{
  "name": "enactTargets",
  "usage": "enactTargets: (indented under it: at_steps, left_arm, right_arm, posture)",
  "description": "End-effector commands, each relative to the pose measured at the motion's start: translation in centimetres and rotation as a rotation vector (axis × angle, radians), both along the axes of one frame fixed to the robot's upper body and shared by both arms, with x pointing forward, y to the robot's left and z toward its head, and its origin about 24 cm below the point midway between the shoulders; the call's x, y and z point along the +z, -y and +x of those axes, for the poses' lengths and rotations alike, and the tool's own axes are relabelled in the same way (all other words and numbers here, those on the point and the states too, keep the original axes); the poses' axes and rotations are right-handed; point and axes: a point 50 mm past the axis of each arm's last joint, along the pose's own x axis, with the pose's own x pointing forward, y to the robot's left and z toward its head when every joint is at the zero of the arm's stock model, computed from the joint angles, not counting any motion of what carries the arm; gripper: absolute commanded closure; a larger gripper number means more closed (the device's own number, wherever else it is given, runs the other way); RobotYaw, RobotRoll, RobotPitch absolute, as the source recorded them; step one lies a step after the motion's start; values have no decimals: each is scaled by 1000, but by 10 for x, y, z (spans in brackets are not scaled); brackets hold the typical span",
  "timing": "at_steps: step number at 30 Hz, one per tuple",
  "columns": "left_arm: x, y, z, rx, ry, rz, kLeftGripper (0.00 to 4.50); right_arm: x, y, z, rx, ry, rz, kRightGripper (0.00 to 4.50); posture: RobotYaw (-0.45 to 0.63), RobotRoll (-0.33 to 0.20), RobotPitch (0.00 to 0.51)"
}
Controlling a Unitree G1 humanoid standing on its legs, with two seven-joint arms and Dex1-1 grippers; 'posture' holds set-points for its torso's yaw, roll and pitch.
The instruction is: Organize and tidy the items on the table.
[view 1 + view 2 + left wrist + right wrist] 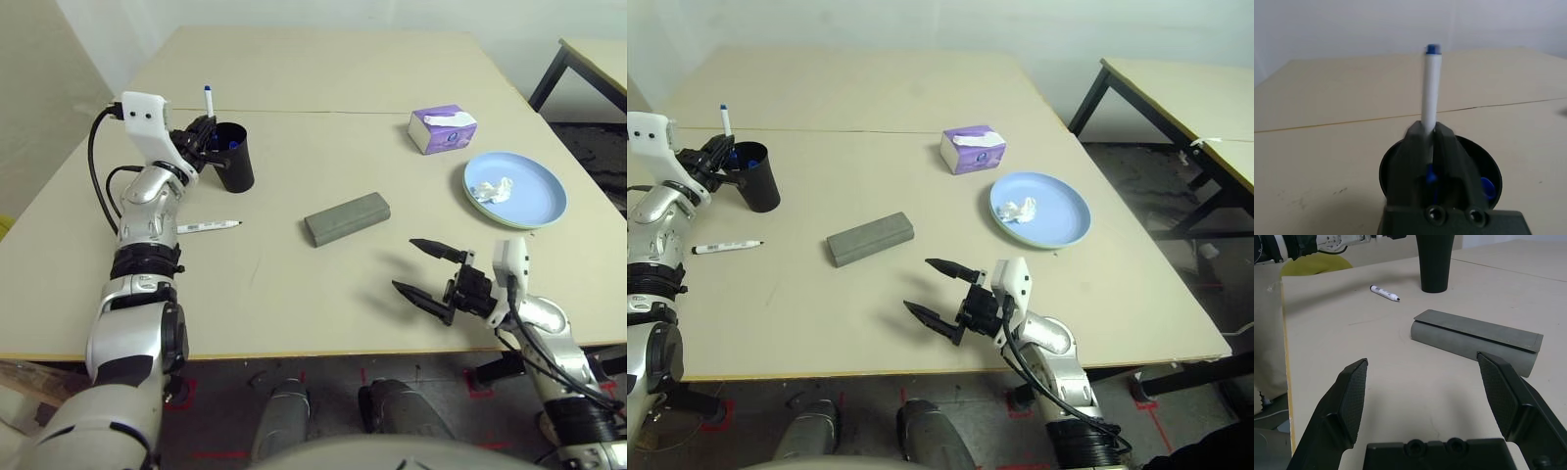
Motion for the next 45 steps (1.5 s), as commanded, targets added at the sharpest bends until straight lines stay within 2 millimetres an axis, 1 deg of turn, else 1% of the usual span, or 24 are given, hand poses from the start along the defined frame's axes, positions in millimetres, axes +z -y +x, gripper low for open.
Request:
enactTargets:
  at_steps: [1, 6, 7, 9, 10, 12, 15, 18, 22, 25, 28, 29, 31, 33, 35, 39, 42, 45]
  left_arm:
    - [-10, 1, -1, 2, -28, 9, 2637]
    - [-9, 0, -1, 8, -24, 9, 983]
    - [-9, 0, -1, 10, -23, 10, 735]
    - [-9, -1, -1, 11, -22, 11, 78]
    - [-8, -1, -1, 9, -19, 12, 18]
    - [0, -1, -4, -25, 17, 10, 18]
    - [15, -8, -13, -92, 66, 9, 18]
    - [25, -25, -26, -121, 64, 77, 18]
    - [46, -55, -57, -189, 42, 136, 18]
    - [53, -74, -80, -254, -34, 171, 18]
    - [56, -85, -97, -312, -119, 213, 18]
    - [56, -87, -103, -339, -160, 247, 18]
    - [50, -93, -118, -430, -292, 396, 18]
    - [45, -97, -128, -501, -399, 483, 18]
    - [41, -99, -133, -555, -476, 537, 18]
    - [30, -98, -132, -653, -609, 666, 18]
    - [22, -95, -124, -691, -672, 765, 18]
    - [17, -92, -110, -708, -709, 849, 18]
  right_arm:
    - [-1, -1, -1, 14, -6, -11, 0]
    - [0, -1, 0, 17, -4, -13, 0]
    - [0, -1, 0, 17, -4, -12, 0]
    - [0, -1, 0, 17, -3, -11, 0]
    - [0, -1, 1, 18, -2, -10, 0]
    - [1, -2, 1, 22, 2, -8, 0]
    - [2, -3, 2, 39, 17, -11, 0]
    - [2, -5, 1, 87, 31, -28, 0]
    - [3, -10, 0, 178, 59, -39, 0]
    - [3, -13, -1, 246, 76, -52, 0]
    - [3, -14, 0, 274, 81, -51, 0]
    - [4, -15, 1, 276, 82, -49, 0]
    - [3, -16, 4, 279, 81, -48, 0]
    - [4, -17, 6, 279, 81, -46, 0]
    - [3, -17, 7, 278, 81, -45, 0]
    - [3, -19, 8, 271, 80, -42, 0]
    - [3, -19, 8, 257, 79, -39, 0]
    - [3, -19, 6, 244, 77, -40, 0]
  posture:
    - [-98, 0, 106]
    - [-98, 0, 104]
    - [-96, 0, 103]
    - [-94, 0, 103]
    - [-93, 0, 103]
    - [-90, 0, 101]
    - [-89, 0, 101]
    - [-79, 0, 101]
    - [-62, 0, 103]
    - [-49, 0, 107]
    - [-34, 0, 110]
    - [-29, 0, 111]
    - [-23, 0, 112]
    - [-19, 0, 114]
    - [-16, 0, 114]
    - [-28, 0, 115]
    - [-47, 0, 116]
    - [-63, 0, 116]
